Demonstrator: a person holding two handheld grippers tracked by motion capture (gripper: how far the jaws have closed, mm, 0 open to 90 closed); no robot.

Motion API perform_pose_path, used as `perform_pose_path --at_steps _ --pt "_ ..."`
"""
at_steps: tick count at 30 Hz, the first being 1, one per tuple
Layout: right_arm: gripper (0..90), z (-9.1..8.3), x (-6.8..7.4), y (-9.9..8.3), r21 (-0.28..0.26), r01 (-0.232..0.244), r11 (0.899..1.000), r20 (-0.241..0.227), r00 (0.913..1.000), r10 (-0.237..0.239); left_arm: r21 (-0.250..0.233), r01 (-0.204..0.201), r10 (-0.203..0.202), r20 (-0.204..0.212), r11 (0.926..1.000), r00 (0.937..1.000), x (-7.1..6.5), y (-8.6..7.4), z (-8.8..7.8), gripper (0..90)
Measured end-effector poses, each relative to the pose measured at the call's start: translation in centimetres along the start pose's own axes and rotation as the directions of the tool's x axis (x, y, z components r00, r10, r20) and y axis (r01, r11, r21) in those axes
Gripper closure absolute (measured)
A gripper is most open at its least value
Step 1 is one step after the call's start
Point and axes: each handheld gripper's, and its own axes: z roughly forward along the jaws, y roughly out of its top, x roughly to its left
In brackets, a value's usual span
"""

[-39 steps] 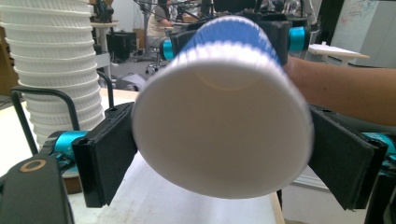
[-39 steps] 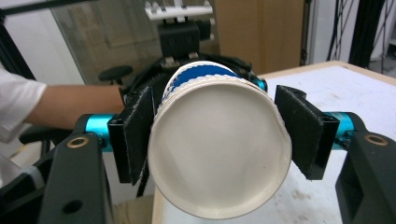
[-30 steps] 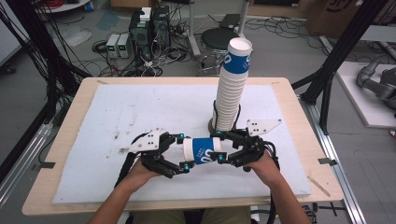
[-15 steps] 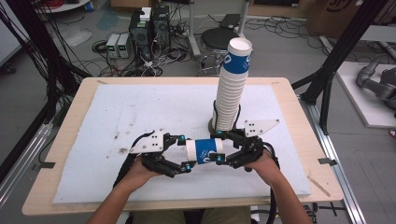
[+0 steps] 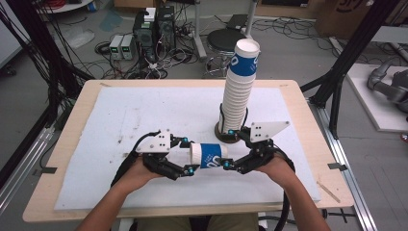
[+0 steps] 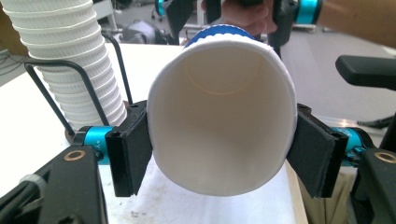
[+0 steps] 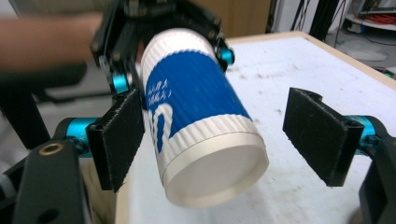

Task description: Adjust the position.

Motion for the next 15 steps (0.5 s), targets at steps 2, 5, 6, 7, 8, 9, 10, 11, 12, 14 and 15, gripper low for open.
perform_pose_path --at_steps 2,5,6,7,8,9,10,11,12,14,15 --pt "21.1 0.2 0.4 0.6 0.056 0.054 0.997 0.013 0.9984 -0.054 0.03 -0.004 0.004 -0.002 0.9995 1.0 0.2 0.4 -0.2 28.6" --pt "21.2 0.5 0.7 1.4 0.128 0.12 0.984 0.026 0.992 -0.124 0.082 -0.017 0.017 -0.005 0.9965 0.9998 0.4 1.0 -0.3 28.6" --pt "21.1 0.7 0.8 1.6 0.145 0.136 0.98 0.03 0.9895 -0.142 0.098 -0.019 0.02 -0.005 0.9951 0.9998 0.4 1.1 -0.3 28.6" --pt "21.2 0.8 0.9 1.8 0.159 0.151 0.976 0.032 0.9869 -0.158 0.113 -0.021 0.022 -0.006 0.9934 0.9997 0.4 1.3 -0.3 28.6" --pt "21.2 0.8 0.9 2.0 0.174 0.163 0.971 0.036 0.9844 -0.172 0.125 -0.026 0.027 -0.004 0.9918 0.9996 0.5 1.4 -0.3 28.6" --pt "21.1 0.9 0.9 2.2 0.187 0.175 0.967 0.037 0.982 -0.185 0.139 -0.028 0.029 -0.003 0.9899 0.9996 0.5 1.5 -0.4 28.6" --pt "21.2 1.0 1.0 2.4 0.201 0.185 0.962 0.037 0.9799 -0.196 0.152 -0.028 0.029 -0.002 0.988 0.9996 0.5 1.6 -0.3 28.5" --pt "21.2 1.2 1.0 2.5 0.213 0.195 0.957 0.036 0.9776 -0.207 0.163 -0.032 0.032 -0.002 0.9861 0.9995 0.6 1.7 -0.3 28.6" --pt "21.2 1.3 1.0 2.6 0.23 0.206 0.951 0.037 0.9747 -0.22 0.172 -0.028 0.029 -0.002 0.9847 0.9996 0.6 1.8 -0.3 28.5" --pt "21.2 1.6 1.0 2.8 0.264 0.221 0.939 0.032 0.9707 -0.238 0.191 -0.031 0.032 -0.002 0.981 0.9995 0.6 1.9 -0.2 28.3" --pt "21.2 1.7 1.0 2.9 0.276 0.23 0.933 0.028 0.9686 -0.247 0.195 -0.027 0.028 -0.002 0.9805 0.9996 0.6 1.9 -0.2 28.3"
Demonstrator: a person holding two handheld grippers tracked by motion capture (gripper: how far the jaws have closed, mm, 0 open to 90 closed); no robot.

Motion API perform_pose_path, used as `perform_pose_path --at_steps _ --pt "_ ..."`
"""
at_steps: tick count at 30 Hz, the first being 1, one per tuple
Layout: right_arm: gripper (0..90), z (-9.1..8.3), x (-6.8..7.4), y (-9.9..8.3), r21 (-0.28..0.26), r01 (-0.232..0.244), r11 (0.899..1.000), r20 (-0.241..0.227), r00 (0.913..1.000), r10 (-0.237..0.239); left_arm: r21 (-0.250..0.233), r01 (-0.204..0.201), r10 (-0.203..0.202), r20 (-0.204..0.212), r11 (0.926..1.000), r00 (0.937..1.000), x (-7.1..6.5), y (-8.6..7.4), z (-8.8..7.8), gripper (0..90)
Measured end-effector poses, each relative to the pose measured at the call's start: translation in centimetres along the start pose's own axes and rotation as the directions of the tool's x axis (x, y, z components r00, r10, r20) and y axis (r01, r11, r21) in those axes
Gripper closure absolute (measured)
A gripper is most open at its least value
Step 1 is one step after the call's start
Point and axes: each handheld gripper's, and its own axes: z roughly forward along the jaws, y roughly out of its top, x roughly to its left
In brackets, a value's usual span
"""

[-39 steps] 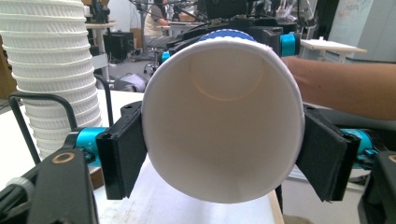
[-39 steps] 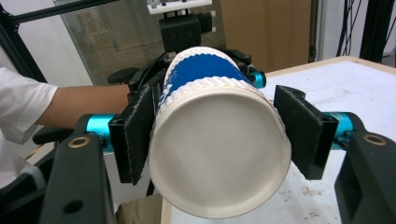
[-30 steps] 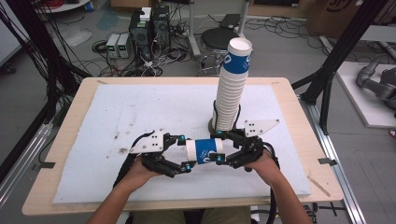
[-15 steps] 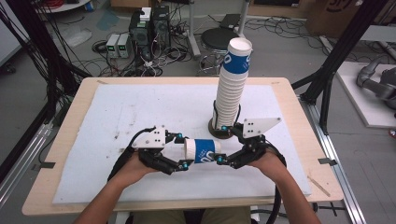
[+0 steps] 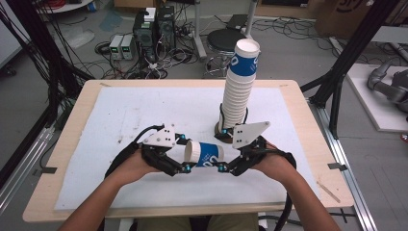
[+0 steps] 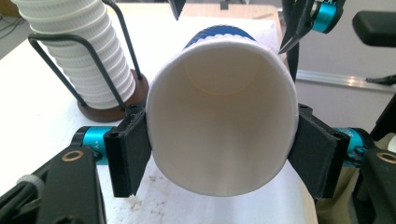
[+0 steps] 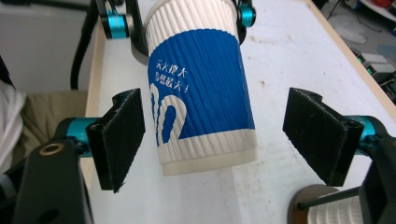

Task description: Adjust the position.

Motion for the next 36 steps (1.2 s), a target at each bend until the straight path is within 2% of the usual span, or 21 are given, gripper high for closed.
perform_pose_path --at_steps 7,12,23,26,33,36 --pt "21.4 1.2 0.1 0.7 0.073 0.052 0.996 -0.011 0.9986 -0.051 0.051 -0.001 0.001 0.002 0.9987 1.0 0.0 0.3 0.3 28.4" --pt "21.5 2.0 0.2 1.1 0.141 0.09 0.986 -0.021 0.9959 -0.088 0.074 -0.002 0.002 0.001 0.9972 1.0 0.1 0.6 0.4 28.4" --pt "21.7 3.5 0.7 1.4 0.214 0.137 0.967 -0.048 0.9904 -0.129 0.12 0.0 -0.001 0.004 0.9927 1.0 0.0 0.6 0.9 28.4" --pt "24.2 3.9 0.8 1.4 0.228 0.151 0.962 -0.055 0.9883 -0.143 0.129 0.003 -0.003 0.002 0.9916 1.0 0.0 0.6 1.1 28.4" --pt "27.0 4.5 0.9 1.5 0.261 0.167 0.951 -0.061 0.9858 -0.157 0.147 0.004 -0.006 0.013 0.9891 0.9999 -0.1 0.6 1.5 28.4" --pt "28.2 4.8 0.9 1.4 0.275 0.16 0.948 -0.068 0.9868 -0.147 0.157 0.003 -0.005 0.011 0.9876 0.9999 -0.1 0.6 1.7 28.3"
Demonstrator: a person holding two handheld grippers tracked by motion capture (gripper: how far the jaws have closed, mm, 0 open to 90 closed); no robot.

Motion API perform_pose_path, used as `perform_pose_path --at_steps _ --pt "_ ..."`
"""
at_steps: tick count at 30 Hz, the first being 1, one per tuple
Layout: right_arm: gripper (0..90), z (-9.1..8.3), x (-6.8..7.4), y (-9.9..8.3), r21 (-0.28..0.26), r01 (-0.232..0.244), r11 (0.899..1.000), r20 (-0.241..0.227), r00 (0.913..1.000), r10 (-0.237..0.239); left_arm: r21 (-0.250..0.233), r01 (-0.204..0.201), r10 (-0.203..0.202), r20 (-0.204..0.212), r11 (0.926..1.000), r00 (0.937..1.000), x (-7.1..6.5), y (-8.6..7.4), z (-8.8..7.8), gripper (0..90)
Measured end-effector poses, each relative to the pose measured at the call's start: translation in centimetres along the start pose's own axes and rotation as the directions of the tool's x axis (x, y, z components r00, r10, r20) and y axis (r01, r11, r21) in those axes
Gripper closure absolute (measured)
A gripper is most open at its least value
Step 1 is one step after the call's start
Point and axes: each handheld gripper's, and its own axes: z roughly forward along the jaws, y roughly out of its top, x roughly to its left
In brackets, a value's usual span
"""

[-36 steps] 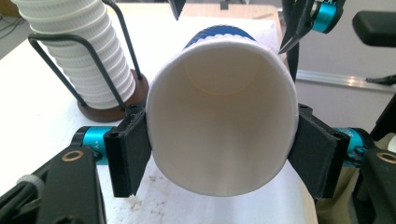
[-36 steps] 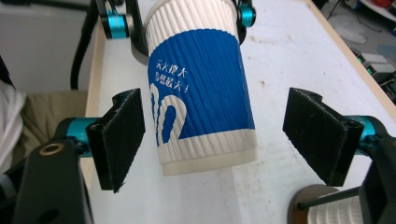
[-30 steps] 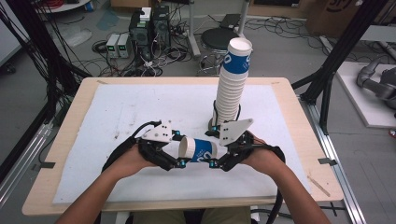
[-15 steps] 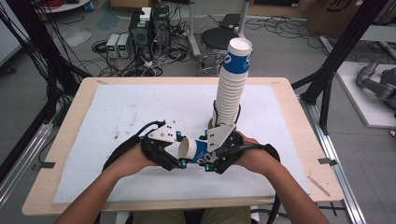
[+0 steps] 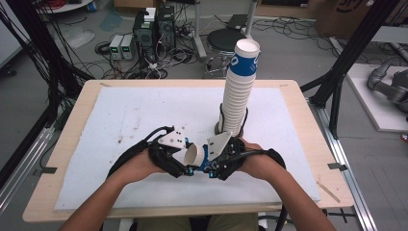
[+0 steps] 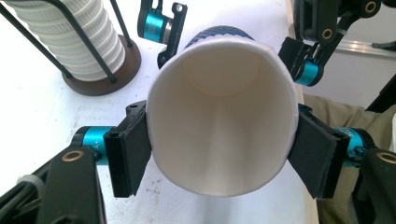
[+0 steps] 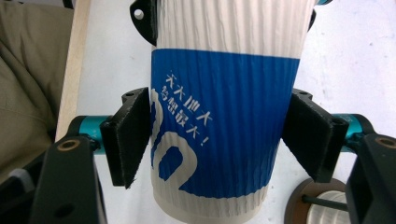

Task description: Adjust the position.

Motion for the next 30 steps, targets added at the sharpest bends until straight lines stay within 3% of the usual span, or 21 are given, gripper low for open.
perform_pose_path --at_steps 3,9,12,15,17,21,22,27,29,30 --pt "28.2 0.2 0.0 0.0 0.005 -0.004 1.0 0.002 1.0 0.004 0.005 0.004 -0.004 0.002 1.0 1.0 0.0 0.0 0.1 27.0" --pt "27.6 0.2 0.0 -0.2 0.002 -0.025 1.0 -0.004 0.9997 0.025 -0.066 0.018 -0.018 0.004 0.9976 0.9998 0.0 -0.4 0.3 20.4" --pt "28.6 0.4 0.1 -0.3 0.006 -0.051 0.999 -0.016 0.9986 0.051 -0.126 0.022 -0.02 0.021 0.9918 0.9996 -0.1 -0.6 0.3 20.1" --pt "29.0 0.6 0.4 -0.4 0.009 -0.063 0.998 -0.02 0.9978 0.063 -0.184 0.022 -0.02 0.013 0.9828 0.9997 -0.1 -0.6 0.0 19.6" --pt "29.2 0.6 0.3 -0.6 -0.016 -0.088 0.996 -0.031 0.9957 0.088 -0.219 0.028 -0.027 0.005 0.9753 0.9996 0.0 -0.7 -0.3 18.3" --pt "29.5 0.1 0.0 -1.3 -0.087 -0.125 0.988 -0.019 0.9921 0.124 -0.322 0.056 -0.062 -0.008 0.9452 0.9981 0.1 -1.1 -1.1 18.0" --pt "29.5 -0.1 0.0 -1.6 -0.102 -0.132 0.986 -0.015 0.9913 0.131 -0.351 0.066 -0.076 -0.014 0.9339 0.997 0.1 -1.2 -1.4 17.9" --pt "29.6 -0.4 -0.1 -3.1 -0.152 -0.189 0.97 -0.018 0.9818 0.189 -0.494 0.13 -0.165 -0.028 0.8597 0.986 0.7 -2.2 -3.0 17.5" --pt "29.6 -0.4 -0.1 -3.8 -0.184 -0.218 0.958 -0.022 0.9757 0.218 -0.522 0.14 -0.188 -0.04 0.8415 0.9813 0.8 -2.6 -3.4 17.4" --pt "29.6 -0.5 -0.1 -4.1 -0.199 -0.233 0.952 -0.022 0.972 0.234 -0.526 0.142 -0.194 -0.045 0.8383 0.9801 0.9 -2.8 -3.6 17.3"
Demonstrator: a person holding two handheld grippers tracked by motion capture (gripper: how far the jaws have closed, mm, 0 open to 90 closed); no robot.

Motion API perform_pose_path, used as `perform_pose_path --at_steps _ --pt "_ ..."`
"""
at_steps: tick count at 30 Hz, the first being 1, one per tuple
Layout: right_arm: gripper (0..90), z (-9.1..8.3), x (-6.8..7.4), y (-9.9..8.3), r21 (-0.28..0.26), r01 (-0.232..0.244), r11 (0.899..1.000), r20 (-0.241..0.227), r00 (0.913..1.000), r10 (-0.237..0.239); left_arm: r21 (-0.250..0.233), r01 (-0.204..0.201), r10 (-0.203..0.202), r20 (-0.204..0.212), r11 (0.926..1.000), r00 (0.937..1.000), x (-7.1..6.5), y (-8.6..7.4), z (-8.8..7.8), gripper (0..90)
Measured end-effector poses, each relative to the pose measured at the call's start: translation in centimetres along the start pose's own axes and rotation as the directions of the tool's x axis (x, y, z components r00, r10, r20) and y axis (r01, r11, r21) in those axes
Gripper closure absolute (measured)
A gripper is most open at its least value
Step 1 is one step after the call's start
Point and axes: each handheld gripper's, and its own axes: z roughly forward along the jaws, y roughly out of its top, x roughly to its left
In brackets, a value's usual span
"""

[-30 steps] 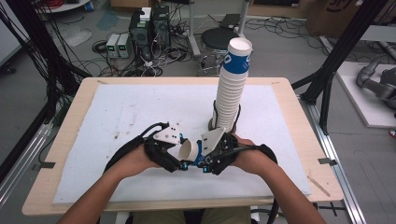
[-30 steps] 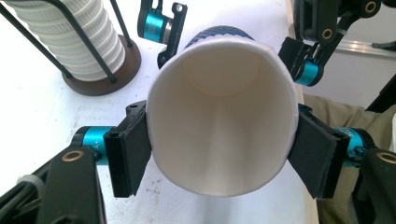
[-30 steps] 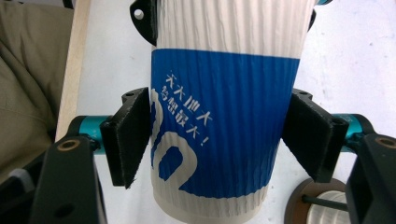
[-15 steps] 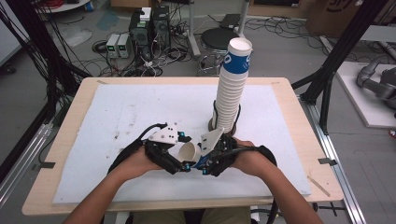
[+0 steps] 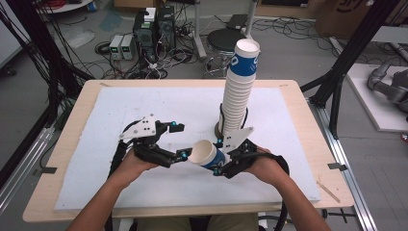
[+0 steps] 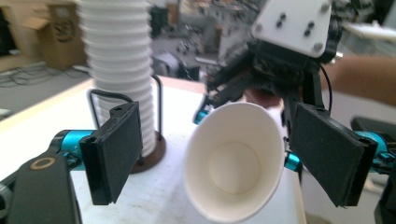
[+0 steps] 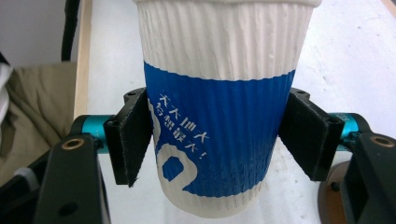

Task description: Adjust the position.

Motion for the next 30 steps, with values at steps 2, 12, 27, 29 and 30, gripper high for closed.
perform_pose_path --at_steps 2,12,27,29,30 --pt "29.7 -0.3 -0.1 -0.6 -0.033 -0.03 0.999 0.007 0.9995 0.031 -0.019 0.012 -0.012 -0.017 0.9998 0.9998 0.2 -0.2 -0.4 17.3" --pt "29.6 -1.7 -0.4 -4.2 -0.209 -0.15 0.966 0.068 0.9836 0.167 -0.1 0.054 -0.068 -0.137 0.9935 0.9882 0.8 -2.7 -1.8 16.8" --pt "29.4 -3.1 0.0 -7.3 -0.35 -0.186 0.918 0.154 0.9554 0.252 -0.066 0.072 -0.086 -0.248 0.9952 0.9649 1.6 -6.0 -3.3 16.8" --pt "29.4 -3.3 0.0 -7.7 -0.366 -0.19 0.911 0.16 0.9515 0.263 -0.067 0.075 -0.09 -0.259 0.995 0.9618 1.6 -6.4 -3.5 16.8" --pt "29.4 -3.4 0.1 -7.9 -0.372 -0.194 0.908 0.165 0.9485 0.27 -0.065 0.075 -0.089 -0.262 0.9951 0.9608 1.7 -6.6 -3.5 16.8"
